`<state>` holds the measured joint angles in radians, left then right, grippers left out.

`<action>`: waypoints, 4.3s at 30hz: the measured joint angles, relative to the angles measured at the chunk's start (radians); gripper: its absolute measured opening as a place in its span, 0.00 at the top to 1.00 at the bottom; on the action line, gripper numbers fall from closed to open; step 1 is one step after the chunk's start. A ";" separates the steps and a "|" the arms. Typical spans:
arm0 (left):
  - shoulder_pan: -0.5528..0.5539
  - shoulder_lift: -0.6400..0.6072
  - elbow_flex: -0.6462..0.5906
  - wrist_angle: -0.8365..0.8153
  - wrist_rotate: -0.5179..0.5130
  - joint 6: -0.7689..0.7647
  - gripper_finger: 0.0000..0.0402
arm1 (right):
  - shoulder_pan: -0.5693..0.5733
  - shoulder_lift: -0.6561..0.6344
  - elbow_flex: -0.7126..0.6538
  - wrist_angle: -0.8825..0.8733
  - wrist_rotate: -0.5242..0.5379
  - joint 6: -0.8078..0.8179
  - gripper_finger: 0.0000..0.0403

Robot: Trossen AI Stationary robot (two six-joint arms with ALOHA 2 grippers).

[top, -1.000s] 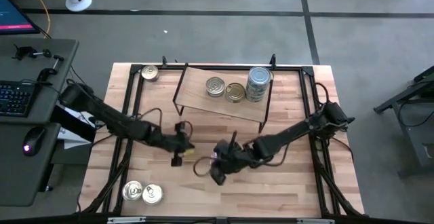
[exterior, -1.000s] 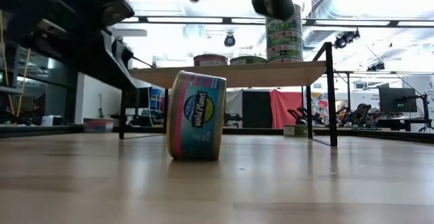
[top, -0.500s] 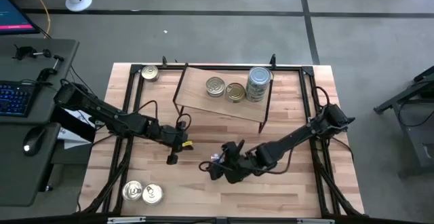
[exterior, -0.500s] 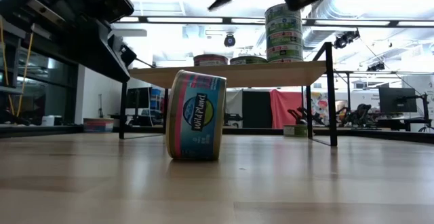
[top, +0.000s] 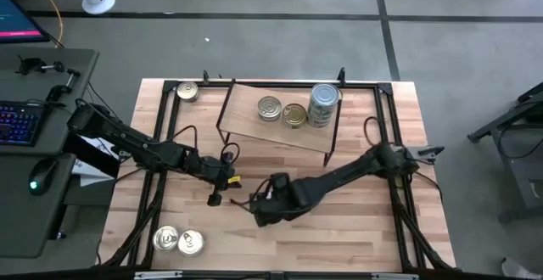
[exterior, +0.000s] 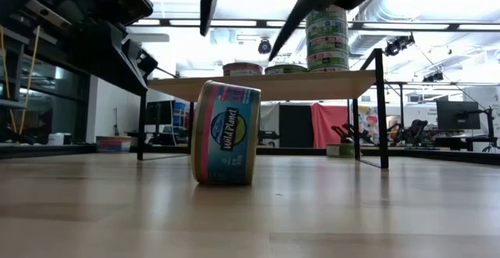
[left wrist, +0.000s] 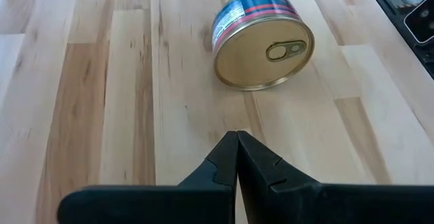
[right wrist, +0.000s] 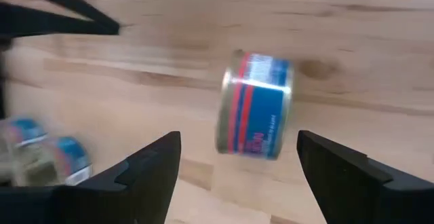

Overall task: Stack canned seafood by type on shelf
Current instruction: Stack the blue pink tuna can on top of the other blue pink tuna can on the shelf

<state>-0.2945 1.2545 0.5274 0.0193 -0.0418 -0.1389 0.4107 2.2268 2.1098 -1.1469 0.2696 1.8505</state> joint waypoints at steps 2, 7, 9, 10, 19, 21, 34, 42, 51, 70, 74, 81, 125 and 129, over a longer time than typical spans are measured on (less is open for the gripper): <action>0.000 0.000 0.000 0.000 0.000 -0.012 1.00 | -0.002 0.045 0.075 -0.066 -0.010 0.024 0.29; 0.000 0.000 0.000 0.000 0.000 -0.014 1.00 | -0.011 0.134 0.182 -0.102 -0.017 0.012 0.29; 0.000 0.000 0.000 0.000 0.000 -0.014 1.00 | -0.018 0.163 0.202 -0.101 -0.017 0.008 0.29; 0.000 0.000 0.000 0.000 0.000 -0.014 1.00 | -0.019 0.169 0.206 -0.102 -0.018 0.004 0.29; 0.000 0.000 0.000 0.000 -0.001 -0.017 1.00 | -0.025 0.181 0.221 -0.137 -0.011 -0.022 0.29; 0.000 0.000 0.000 0.000 -0.001 -0.017 1.00 | -0.024 0.182 0.231 -0.139 -0.006 -0.026 0.29; 0.000 0.000 0.001 0.000 -0.002 -0.017 1.00 | -0.011 0.179 0.246 -0.238 -0.010 0.027 0.29; 0.000 0.000 0.001 0.000 -0.002 0.001 1.00 | -0.013 0.216 0.244 -0.149 -0.035 -0.007 0.29; 0.000 0.000 0.001 0.000 -0.002 0.003 1.00 | -0.013 0.249 0.244 -0.151 -0.047 0.008 0.29; 0.000 -0.027 0.001 0.004 0.002 -0.016 1.00 | -0.025 0.250 0.180 -0.083 -0.095 -0.076 0.33; 0.004 -0.106 0.001 0.043 0.001 0.009 1.00 | -0.025 0.250 0.180 -0.087 -0.110 -0.140 0.48; 0.056 -0.256 0.002 0.073 -0.120 0.065 1.00 | 0.005 0.219 0.180 -0.160 -0.132 -0.329 0.58; 0.096 -0.305 0.362 -0.269 -0.443 0.550 1.00 | -0.301 -0.566 -0.823 1.238 0.478 -0.420 0.56; 0.201 -0.304 0.365 -0.270 -0.442 0.620 1.00 | -0.331 -0.532 -0.776 1.241 0.490 -0.409 0.55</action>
<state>-0.0937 0.9501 0.8928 -0.2504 -0.4840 0.4812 0.0798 1.6950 1.3340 0.0938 0.7595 1.4413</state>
